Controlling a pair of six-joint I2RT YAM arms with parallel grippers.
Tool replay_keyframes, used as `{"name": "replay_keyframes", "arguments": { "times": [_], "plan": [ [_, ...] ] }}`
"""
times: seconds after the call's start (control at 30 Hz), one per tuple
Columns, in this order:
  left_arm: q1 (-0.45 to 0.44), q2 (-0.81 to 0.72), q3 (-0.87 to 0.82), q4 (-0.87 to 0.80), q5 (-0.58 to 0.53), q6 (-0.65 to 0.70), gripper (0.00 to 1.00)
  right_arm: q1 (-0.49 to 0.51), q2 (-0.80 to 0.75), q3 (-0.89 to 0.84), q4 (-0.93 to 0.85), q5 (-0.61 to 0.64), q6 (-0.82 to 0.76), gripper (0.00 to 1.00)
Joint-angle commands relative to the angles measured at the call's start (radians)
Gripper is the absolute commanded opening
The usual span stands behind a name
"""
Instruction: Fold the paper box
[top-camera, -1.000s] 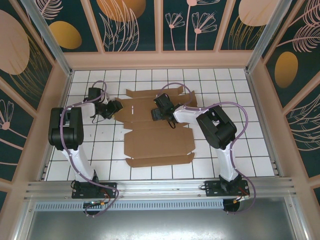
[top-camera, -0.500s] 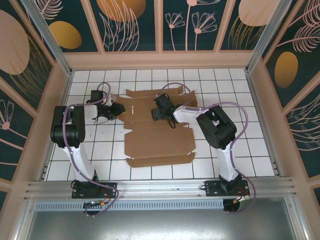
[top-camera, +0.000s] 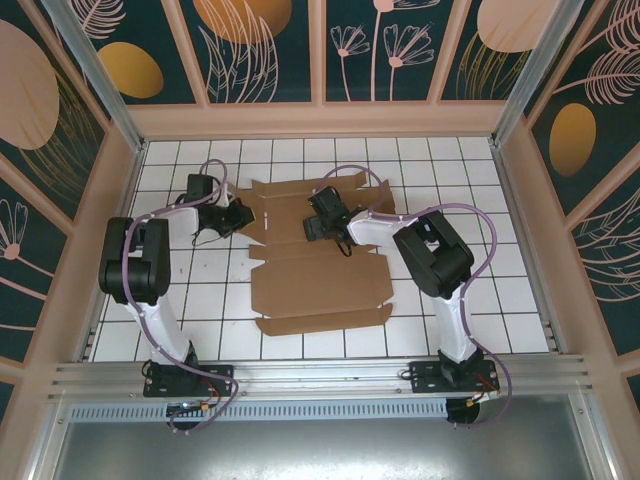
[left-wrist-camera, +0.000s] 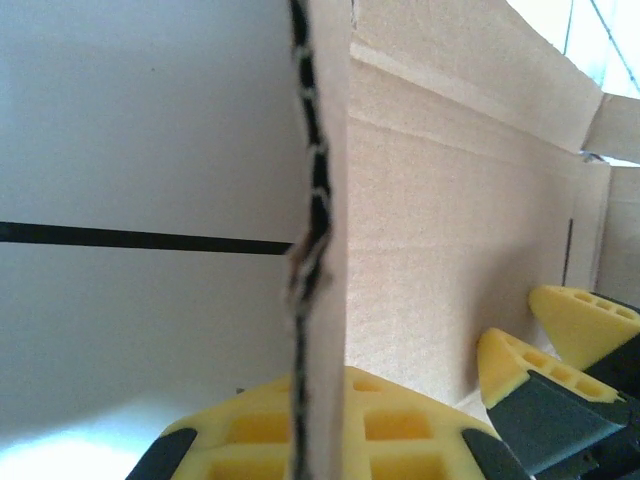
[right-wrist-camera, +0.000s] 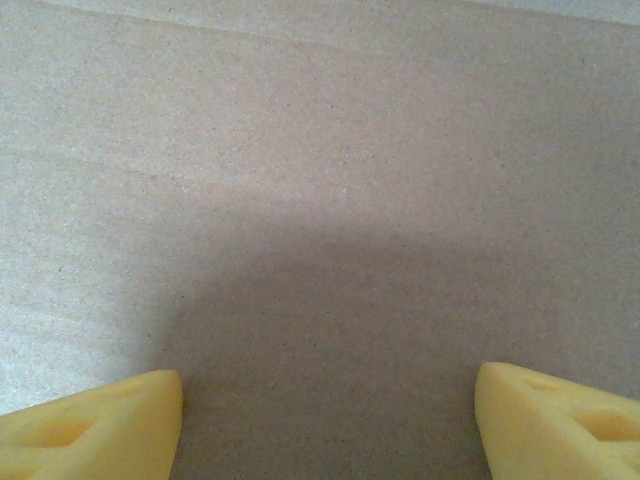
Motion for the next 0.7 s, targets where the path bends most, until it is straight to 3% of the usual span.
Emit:
{"name": "replay_keyframes", "arguments": {
  "times": [0.0, 0.27, 0.67],
  "plan": [
    [-0.070, -0.017, 0.069, -0.156, -0.138, 0.012, 0.00, 0.002, 0.109, -0.075, -0.238, -0.083, 0.025, 0.76],
    [-0.221, 0.057, 0.315, -0.432, -0.539, -0.024, 0.00, 0.002, 0.098, -0.077, -0.240, -0.069, 0.037, 0.76],
    [-0.420, 0.279, 0.662, -0.678, -0.756, -0.135, 0.00, 0.003, 0.075, -0.083, -0.225, -0.066, 0.063, 0.76]
  ]
}}
